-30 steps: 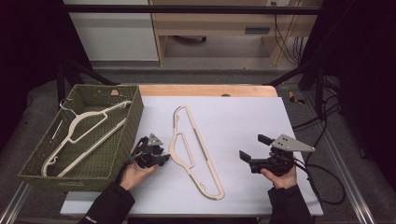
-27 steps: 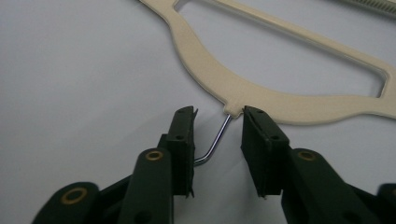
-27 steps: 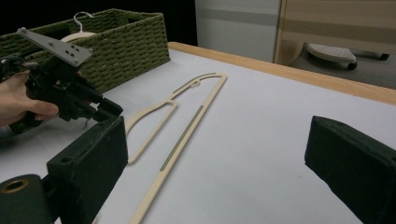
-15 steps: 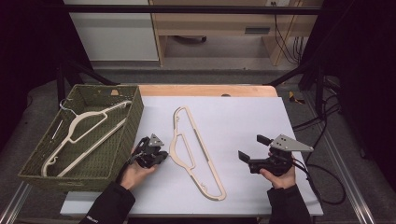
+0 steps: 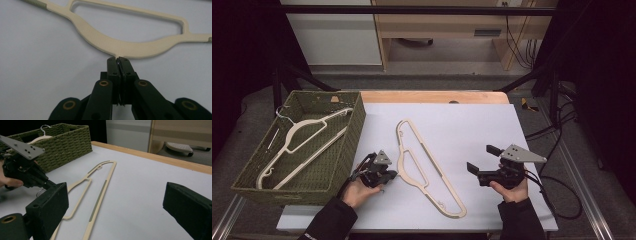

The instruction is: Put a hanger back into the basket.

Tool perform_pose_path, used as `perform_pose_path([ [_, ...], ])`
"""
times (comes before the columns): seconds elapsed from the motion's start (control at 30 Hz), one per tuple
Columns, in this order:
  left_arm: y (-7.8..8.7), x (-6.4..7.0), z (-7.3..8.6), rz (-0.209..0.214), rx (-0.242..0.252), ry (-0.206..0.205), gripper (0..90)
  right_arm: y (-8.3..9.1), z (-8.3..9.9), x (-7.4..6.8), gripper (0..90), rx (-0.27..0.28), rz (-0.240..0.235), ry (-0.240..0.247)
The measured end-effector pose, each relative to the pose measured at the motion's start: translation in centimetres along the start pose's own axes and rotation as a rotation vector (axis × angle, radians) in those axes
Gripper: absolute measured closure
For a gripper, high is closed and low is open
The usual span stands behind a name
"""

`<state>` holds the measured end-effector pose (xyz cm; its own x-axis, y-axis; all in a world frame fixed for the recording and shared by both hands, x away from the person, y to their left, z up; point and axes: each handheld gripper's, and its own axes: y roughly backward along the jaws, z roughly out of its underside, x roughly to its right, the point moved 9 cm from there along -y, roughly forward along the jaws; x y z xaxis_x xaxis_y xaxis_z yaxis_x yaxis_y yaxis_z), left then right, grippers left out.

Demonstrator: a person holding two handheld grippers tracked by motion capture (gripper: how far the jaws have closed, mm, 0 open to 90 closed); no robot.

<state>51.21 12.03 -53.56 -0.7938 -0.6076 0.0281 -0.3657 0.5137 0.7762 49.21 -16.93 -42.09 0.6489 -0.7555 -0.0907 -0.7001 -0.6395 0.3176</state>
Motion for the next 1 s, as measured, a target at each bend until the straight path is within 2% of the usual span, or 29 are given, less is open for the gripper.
perform_pose_path([
  [0.07,-0.1,-0.2,0.1,0.005,0.005,0.009,86.2,0.0,0.0,0.0,6.6,0.001,0.0,0.002],
  [0.13,-0.1,-0.3,0.1,0.0,0.015,0.01,80.7,0.0,0.0,0.0,6.6,0.003,0.001,0.001],
  [0.27,-0.1,-0.4,0.3,0.022,0.018,0.003,78.9,0.0,0.0,0.0,6.6,-0.001,-0.001,-0.001],
  [0.33,-0.2,-0.5,0.4,0.033,0.034,0.033,80.5,-0.1,0.0,0.0,6.6,0.0,-0.002,-0.001],
  [0.37,-0.2,-0.5,0.3,0.033,0.04,0.032,81.1,-0.1,0.0,-0.1,6.6,-0.001,-0.003,-0.001],
  [0.53,-0.2,-0.5,0.3,0.027,0.008,0.003,87.6,-0.5,0.2,-0.4,6.7,-0.007,-0.012,0.003],
  [0.73,-0.2,-0.3,0.2,0.01,0.0,-0.035,88.5,-1.3,0.3,-1.4,6.8,-0.025,-0.041,0.017],
  [0.8,0.0,-0.3,0.2,0.02,-0.008,-0.026,88.5,-1.8,0.3,-1.9,6.9,-0.027,-0.053,0.014],
  [1.0,1.3,0.1,-0.3,0.007,-0.001,-0.028,88.7,-3.2,0.8,-3.5,7.4,-0.061,-0.097,0.028],
])
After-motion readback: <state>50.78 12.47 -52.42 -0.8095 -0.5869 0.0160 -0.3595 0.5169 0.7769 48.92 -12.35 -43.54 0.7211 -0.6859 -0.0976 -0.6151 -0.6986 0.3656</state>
